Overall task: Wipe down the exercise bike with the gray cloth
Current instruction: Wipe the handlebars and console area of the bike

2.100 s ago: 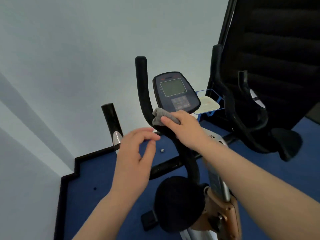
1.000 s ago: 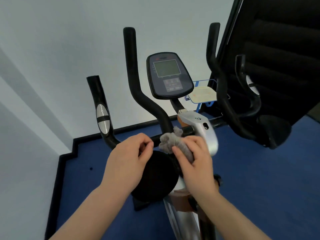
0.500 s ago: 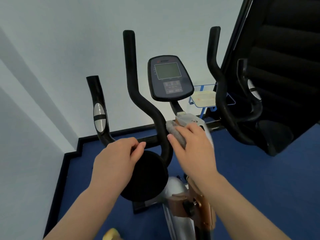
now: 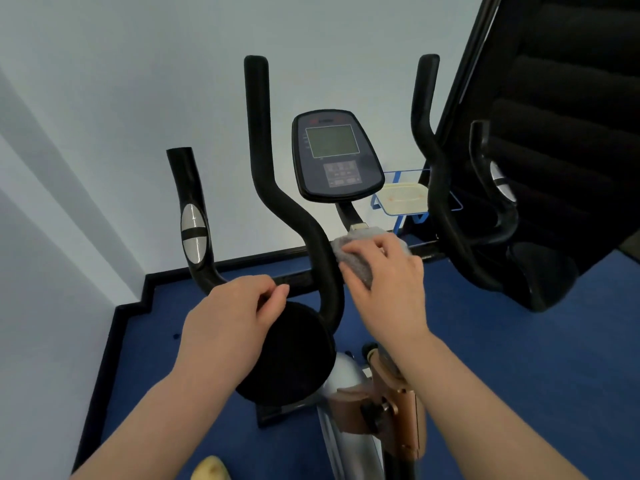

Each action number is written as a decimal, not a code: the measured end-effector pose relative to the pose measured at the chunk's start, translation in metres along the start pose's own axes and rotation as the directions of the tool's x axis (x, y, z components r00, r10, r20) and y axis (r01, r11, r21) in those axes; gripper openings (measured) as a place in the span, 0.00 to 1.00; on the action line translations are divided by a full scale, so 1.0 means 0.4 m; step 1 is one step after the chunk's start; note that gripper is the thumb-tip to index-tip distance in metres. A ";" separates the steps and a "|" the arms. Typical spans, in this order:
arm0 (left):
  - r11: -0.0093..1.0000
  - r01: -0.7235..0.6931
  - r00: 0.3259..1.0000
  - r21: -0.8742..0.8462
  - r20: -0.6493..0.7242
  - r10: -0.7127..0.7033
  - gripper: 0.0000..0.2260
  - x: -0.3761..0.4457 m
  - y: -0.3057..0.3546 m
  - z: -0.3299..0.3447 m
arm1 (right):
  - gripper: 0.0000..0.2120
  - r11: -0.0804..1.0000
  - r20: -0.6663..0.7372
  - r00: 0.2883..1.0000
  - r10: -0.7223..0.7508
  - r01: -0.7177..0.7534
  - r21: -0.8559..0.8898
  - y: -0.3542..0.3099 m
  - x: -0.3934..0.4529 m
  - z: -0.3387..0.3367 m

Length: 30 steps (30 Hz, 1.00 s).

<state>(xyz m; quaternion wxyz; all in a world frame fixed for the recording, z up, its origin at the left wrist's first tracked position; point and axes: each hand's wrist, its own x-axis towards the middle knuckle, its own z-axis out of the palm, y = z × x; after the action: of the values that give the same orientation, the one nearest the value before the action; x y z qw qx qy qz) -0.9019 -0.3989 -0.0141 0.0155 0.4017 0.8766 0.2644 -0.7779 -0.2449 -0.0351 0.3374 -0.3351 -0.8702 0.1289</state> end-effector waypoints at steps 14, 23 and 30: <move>0.998 -0.020 1.000 -0.055 0.003 0.021 0.18 0.003 -0.007 0.002 | 0.14 0.975 0.172 0.984 -0.044 0.080 -0.208 0.002 0.022 0.009; 0.996 0.016 1.000 -0.091 0.021 -0.014 0.18 0.002 -0.014 0.008 | 0.15 0.960 0.232 0.971 -0.057 0.117 -0.254 0.004 0.051 0.008; 0.995 0.009 1.000 -0.095 0.013 -0.008 0.17 0.001 -0.013 0.008 | 0.17 0.934 0.212 0.976 -0.049 0.120 -0.336 0.000 -0.012 -0.006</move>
<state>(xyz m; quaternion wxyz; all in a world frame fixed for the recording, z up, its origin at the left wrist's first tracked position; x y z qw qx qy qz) -0.9052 -0.4000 -0.0192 0.0413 0.3983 0.8647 0.3033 -0.7736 -0.2480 -0.0359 0.1889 -0.3368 -0.9224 -0.0082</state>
